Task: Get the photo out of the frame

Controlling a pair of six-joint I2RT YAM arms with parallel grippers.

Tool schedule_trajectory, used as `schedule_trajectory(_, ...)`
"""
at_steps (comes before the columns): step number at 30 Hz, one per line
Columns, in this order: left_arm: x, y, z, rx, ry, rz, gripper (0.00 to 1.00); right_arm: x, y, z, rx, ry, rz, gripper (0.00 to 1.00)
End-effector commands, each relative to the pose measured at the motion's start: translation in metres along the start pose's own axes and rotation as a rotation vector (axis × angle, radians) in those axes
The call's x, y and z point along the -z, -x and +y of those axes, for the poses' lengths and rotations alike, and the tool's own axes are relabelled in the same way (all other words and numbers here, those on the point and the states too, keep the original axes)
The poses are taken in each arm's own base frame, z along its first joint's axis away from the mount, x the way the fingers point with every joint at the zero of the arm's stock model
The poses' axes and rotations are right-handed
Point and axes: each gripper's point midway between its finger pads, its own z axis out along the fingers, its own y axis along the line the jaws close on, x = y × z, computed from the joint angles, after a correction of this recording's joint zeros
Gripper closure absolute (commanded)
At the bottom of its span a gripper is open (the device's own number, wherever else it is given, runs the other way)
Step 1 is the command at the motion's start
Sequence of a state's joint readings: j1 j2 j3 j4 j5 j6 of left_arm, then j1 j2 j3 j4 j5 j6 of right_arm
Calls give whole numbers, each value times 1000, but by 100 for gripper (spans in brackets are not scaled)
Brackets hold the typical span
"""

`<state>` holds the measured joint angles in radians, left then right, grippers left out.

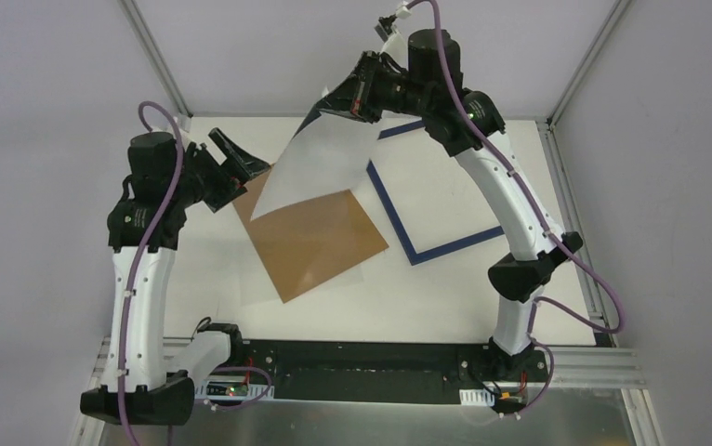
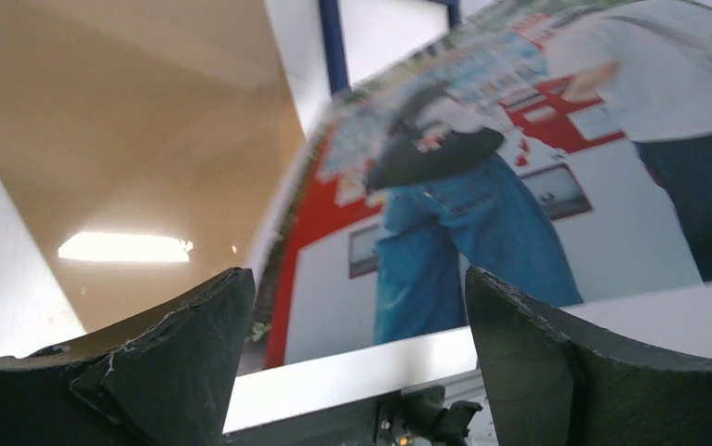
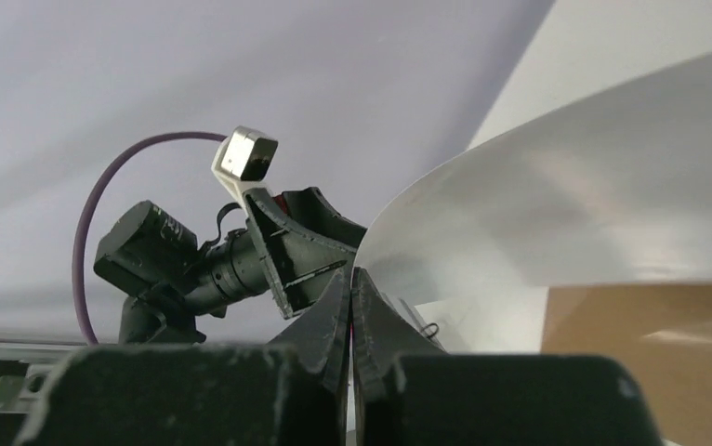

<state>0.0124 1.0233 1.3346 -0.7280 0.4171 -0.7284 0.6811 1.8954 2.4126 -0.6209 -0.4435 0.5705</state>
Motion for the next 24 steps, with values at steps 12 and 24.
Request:
schedule_trajectory(12,117,28,-51,-283,-72,-288,11,-6,-22,-54,-437,88,-41,100)
schedule_trajectory(24,103,0,-47,-193,-110,-151,13,-32,-140,-275,-703,-272,96,100)
